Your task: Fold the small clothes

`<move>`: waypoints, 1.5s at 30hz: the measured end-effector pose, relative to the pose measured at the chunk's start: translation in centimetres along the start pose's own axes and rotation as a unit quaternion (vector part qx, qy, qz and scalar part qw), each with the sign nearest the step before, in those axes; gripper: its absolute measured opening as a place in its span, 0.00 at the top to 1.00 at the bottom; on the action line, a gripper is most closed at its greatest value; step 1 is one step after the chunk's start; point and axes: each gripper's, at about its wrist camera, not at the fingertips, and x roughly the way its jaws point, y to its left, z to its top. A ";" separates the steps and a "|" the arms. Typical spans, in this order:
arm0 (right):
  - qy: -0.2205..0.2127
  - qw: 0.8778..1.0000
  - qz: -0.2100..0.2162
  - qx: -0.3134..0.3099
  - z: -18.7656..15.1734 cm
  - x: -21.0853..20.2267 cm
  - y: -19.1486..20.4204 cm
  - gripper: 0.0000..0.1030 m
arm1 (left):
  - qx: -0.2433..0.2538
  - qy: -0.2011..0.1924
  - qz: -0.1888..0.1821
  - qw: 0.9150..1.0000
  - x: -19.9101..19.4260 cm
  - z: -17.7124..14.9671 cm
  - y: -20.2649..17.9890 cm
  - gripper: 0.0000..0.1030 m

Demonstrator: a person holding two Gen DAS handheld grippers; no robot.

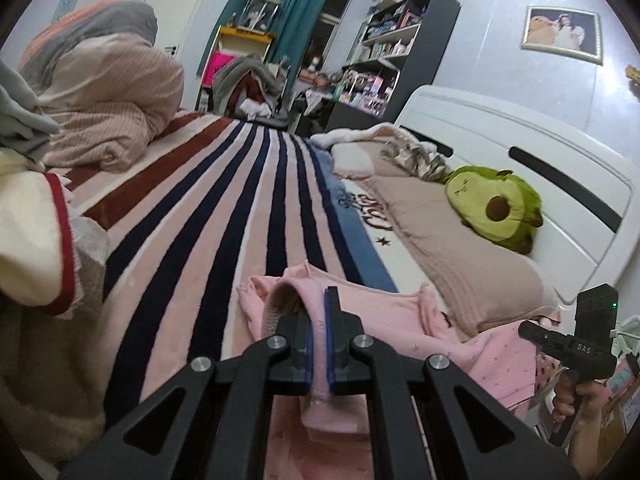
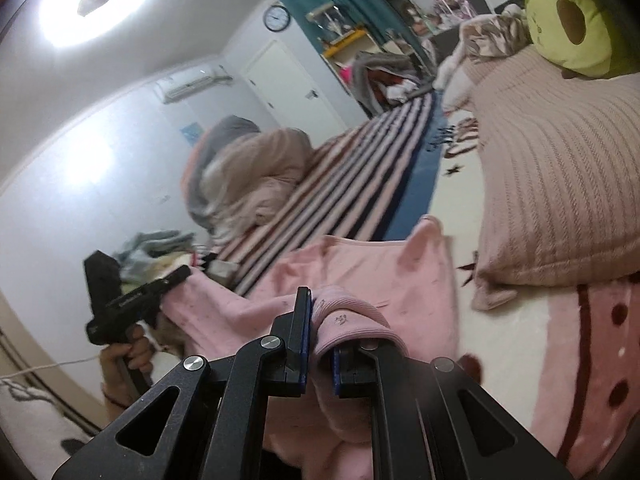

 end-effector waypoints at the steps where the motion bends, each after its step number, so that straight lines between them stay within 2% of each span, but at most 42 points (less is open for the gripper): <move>1: 0.004 1.000 -0.005 0.000 0.2 0.4 -0.3 0.97 | -0.001 0.004 0.002 1.000 0.6 0.1 0.2 0.98; 9: 0.029 0.999 -0.035 0.005 1.9 2.5 -1.7 0.97 | -0.010 0.019 0.008 1.000 3.5 1.4 1.2 0.98; 14: 0.045 0.997 -0.062 -0.024 3.5 3.2 -1.0 0.97 | -0.001 0.036 0.020 0.999 4.9 2.2 0.9 0.97; 17: 0.073 0.994 -0.079 -0.037 3.8 4.0 -0.8 0.96 | 0.011 0.055 0.026 0.998 5.7 1.9 0.9 0.95; 18: 0.086 0.992 -0.084 -0.041 3.7 4.3 -0.9 0.95 | 0.014 0.064 0.028 0.997 6.0 1.7 0.9 0.87; 19: 0.100 0.990 -0.089 -0.045 3.5 4.7 -0.9 0.89 | 0.015 0.072 0.031 0.997 6.3 1.5 1.1 0.68; 20: 0.111 0.988 -0.093 -0.048 3.4 4.9 -1.0 0.80 | 0.014 0.073 0.039 0.996 6.3 1.3 1.4 0.57; 21: 0.121 0.987 -0.098 -0.050 3.2 5.1 -1.1 0.76 | 0.013 0.072 0.041 0.996 6.1 1.1 1.6 0.46; 22: 0.128 0.985 -0.103 -0.052 3.0 5.2 -1.1 0.67 | 0.012 0.074 0.037 0.997 6.0 0.9 1.8 0.46; 26: 0.130 0.985 -0.109 -0.040 3.0 4.0 -1.6 0.51 | 0.006 0.079 0.033 0.996 4.5 0.9 2.9 0.46; 30: 0.108 0.985 -0.128 -0.038 3.7 1.5 -1.7 0.49 | 0.015 0.080 0.004 0.997 2.6 1.4 2.7 0.46; 33: 0.088 0.990 -0.097 -0.044 4.2 -0.1 -0.6 0.49 | 0.018 0.093 -0.038 0.995 1.9 1.0 1.5 0.46; 35: 0.087 0.994 -0.045 -0.050 4.0 -0.3 0.9 0.51 | 0.014 0.111 -0.077 0.991 1.8 0.1 0.4 0.47; 36: 0.091 0.994 -0.024 -0.052 3.7 0.0 1.5 0.53 | 0.013 0.122 -0.094 0.988 1.9 -0.5 -0.2 0.54; 37: 0.099 0.993 0.001 -0.058 3.3 0.4 2.3 0.61 | 0.011 0.135 -0.108 0.985 2.1 -1.2 -0.8 0.67; 38: 0.108 0.992 0.024 -0.065 2.8 1.0 3.2 0.73 | 0.013 0.152 -0.116 0.981 2.4 -2.1 -1.4 0.71; 40: 0.145 0.985 0.052 -0.079 1.4 3.0 4.6 0.85 | 0.024 0.177 -0.112 0.978 3.0 -3.6 -2.3 0.74; 43: 0.204 0.972 0.052 -0.103 -1.1 5.9 5.5 0.89 | 0.028 0.206 -0.095 0.974 3.8 -5.5 -2.4 0.77; 45: 0.247 0.963 0.023 -0.110 -2.7 7.8 5.0 0.89 | 0.023 0.212 -0.094 0.972 4.0 -6.0 -2.1 0.77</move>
